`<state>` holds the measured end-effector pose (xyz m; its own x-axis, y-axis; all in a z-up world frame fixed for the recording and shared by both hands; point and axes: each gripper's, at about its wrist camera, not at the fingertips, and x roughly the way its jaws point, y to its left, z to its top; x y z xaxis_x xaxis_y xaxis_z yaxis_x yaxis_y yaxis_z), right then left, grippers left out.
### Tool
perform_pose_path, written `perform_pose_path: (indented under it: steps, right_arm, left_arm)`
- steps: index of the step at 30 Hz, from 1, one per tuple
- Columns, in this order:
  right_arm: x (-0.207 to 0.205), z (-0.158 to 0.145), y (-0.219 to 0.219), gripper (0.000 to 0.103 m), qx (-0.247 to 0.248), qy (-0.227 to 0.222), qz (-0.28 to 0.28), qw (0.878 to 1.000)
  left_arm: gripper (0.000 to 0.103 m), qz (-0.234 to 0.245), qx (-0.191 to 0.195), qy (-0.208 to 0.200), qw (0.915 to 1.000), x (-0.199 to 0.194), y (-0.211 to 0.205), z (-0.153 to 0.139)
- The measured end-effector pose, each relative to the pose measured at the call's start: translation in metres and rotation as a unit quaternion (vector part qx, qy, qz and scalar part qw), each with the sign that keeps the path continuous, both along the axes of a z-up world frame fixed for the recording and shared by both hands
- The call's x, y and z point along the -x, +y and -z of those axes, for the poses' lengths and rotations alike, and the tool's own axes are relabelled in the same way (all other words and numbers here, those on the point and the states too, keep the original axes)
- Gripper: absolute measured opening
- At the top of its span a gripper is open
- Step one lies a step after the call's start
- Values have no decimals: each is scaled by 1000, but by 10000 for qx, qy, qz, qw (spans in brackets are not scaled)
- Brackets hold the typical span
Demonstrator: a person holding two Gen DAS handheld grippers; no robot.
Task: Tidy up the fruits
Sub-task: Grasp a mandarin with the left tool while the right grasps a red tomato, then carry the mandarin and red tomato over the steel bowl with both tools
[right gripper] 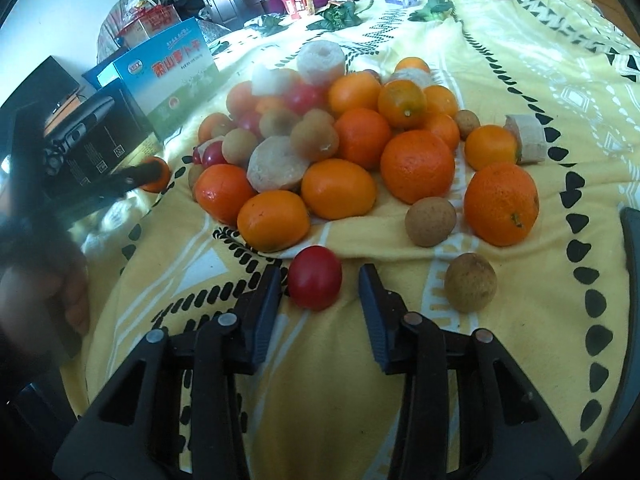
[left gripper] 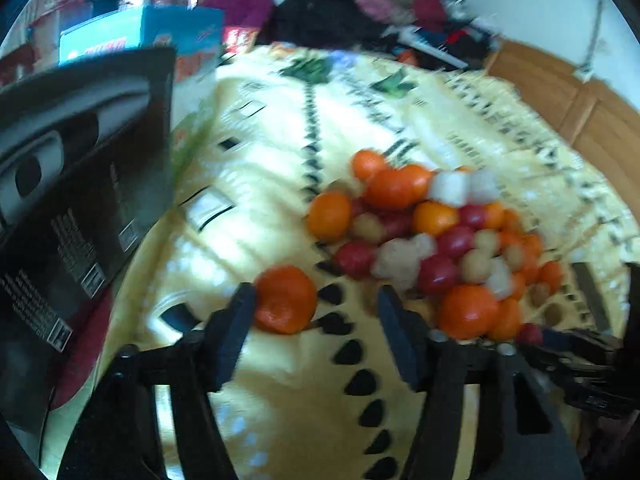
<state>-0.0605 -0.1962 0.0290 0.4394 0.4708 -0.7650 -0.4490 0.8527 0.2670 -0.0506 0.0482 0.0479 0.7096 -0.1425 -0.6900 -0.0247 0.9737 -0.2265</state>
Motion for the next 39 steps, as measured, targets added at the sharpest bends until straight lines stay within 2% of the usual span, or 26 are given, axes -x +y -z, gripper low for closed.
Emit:
perform_pose_path:
  steps: [1, 6, 8, 12, 15, 16, 17, 18, 21, 26, 28, 31, 36, 39]
  right_arm:
    - [0, -1, -2, 37, -42, 0, 13, 10000]
    - [3, 0, -2, 37, -64, -38, 6, 10000]
    - [3, 0, -2, 37, -47, -47, 3, 10000]
    - [7, -2, -2, 37, -3, -114, -22, 9999]
    - [9, -4, 1, 37, 64, -188, -66, 9998]
    - [10, -4, 2, 37, 72, -204, -70, 9997]
    - [10, -5, 2, 37, 75, -210, -63, 9997]
    - [10, -5, 1, 36, 91, -216, -47, 9997]
    - [9, -5, 1, 32, 156, -206, 10, 9997]
    - [3, -2, 14, 34, 437, -182, -111, 9988]
    - [4, -5, 16, 26, 571, -226, -60, 9981]
    - [10, -21, 18, 26, 602, -405, -27, 9974]
    - [17, -77, 40, 26, 504, -910, -146, 9945]
    - [17, -117, 72, 26, 374, -1244, -433, 9906]
  left_arm:
    - [46, 59, 71, -34, 10000, 2, 0, -2]
    - [46, -227, -118, -70, 9996, -1, 4, 3]
    - [57, -369, -164, -50, 9992, -1, 6, 3]
    - [71, -607, -297, -181, 9975, 3, 7, 2]
    - [72, -514, -368, 71, 9980, -10, 5, 10]
    - [69, -473, -343, 244, 9980, -15, 6, 14]
    - [51, -444, -299, 367, 9979, -18, 7, 18]
    - [43, -426, -266, 448, 9977, -21, 8, 20]
    - [40, -341, -207, 392, 9984, -20, 7, 19]
    - [40, -239, -189, 402, 9987, -18, 3, 22]
    - [40, -200, -90, 293, 9993, -15, 2, 14]
    - [40, -109, -22, -54, 9999, -2, -1, -15]
    - [40, -336, -464, -447, 9974, 23, 5, -79]
    - [40, -704, -843, -585, 9922, 41, 30, -112]
